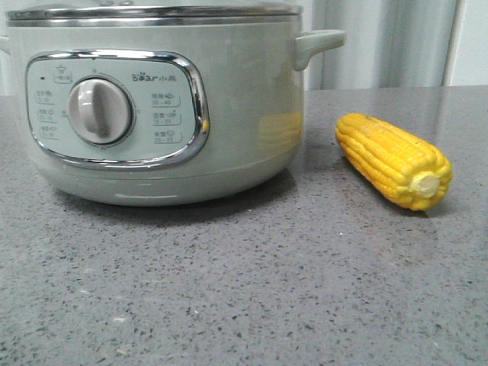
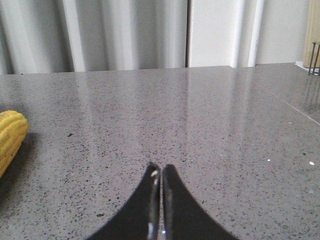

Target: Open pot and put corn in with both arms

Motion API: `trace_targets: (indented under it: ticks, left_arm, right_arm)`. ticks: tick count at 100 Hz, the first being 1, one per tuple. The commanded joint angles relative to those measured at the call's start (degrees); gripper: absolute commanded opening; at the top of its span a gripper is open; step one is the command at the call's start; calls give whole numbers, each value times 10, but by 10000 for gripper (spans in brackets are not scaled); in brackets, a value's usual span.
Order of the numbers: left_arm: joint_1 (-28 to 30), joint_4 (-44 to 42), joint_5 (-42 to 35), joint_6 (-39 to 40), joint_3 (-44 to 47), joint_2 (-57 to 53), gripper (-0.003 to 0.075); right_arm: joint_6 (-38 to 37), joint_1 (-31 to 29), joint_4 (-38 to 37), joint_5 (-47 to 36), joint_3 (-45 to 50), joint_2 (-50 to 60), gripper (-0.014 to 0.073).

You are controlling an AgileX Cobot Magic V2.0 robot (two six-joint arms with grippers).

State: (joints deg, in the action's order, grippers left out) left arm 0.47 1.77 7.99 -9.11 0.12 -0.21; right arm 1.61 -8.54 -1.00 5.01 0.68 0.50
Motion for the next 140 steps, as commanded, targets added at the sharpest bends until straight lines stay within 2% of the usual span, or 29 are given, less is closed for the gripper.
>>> trace_targets:
  ticks: [1, 12, 29, 48, 63, 79, 93, 105, 122, 130, 137, 140]
  left_arm:
    - [-2, 6, -62, 3, 3, -20, -20]
    - [-2, 13, -76, 3, 1, -20, -20]
    - [-2, 34, -73, 3, -29, -20, -20]
    - [-2, 31, -13, 3, -101, 3, -20]
    - [-2, 40, 8, 3, -172, 58, -20]
    - [-2, 40, 9, 3, -234, 141, -20]
    - [-2, 40, 0, 3, -267, 197, -20]
    - [-2, 40, -41, 3, -271, 225, -20]
    - [-2, 40, -64, 3, -271, 242, -17]
    - [-2, 40, -67, 3, -271, 242, 24]
    - [-2, 40, -69, 3, -271, 242, 124]
    - [-2, 40, -70, 3, -271, 242, 193]
  right_arm:
    - [1, -4, 2, -50, 11, 13, -74]
    - [1, -4, 4, -50, 11, 13, -74]
    - [1, -4, 50, -50, 7, 13, -74]
    - [1, -1, 48, -19, -43, 3, -74]
    - [1, -1, 21, 59, -103, -55, -74]
    - [1, -1, 20, 68, -157, -147, -74]
    - [1, -1, 20, 109, -217, -217, -74]
    - [1, 0, 20, 162, -259, -252, -74]
    - [1, 6, 21, 141, -266, -258, -74]
    - [1, 6, 21, 141, -264, -258, -74]
    - [1, 6, 21, 142, -263, -258, -74]
    - [1, 6, 21, 142, -261, -258, -74]
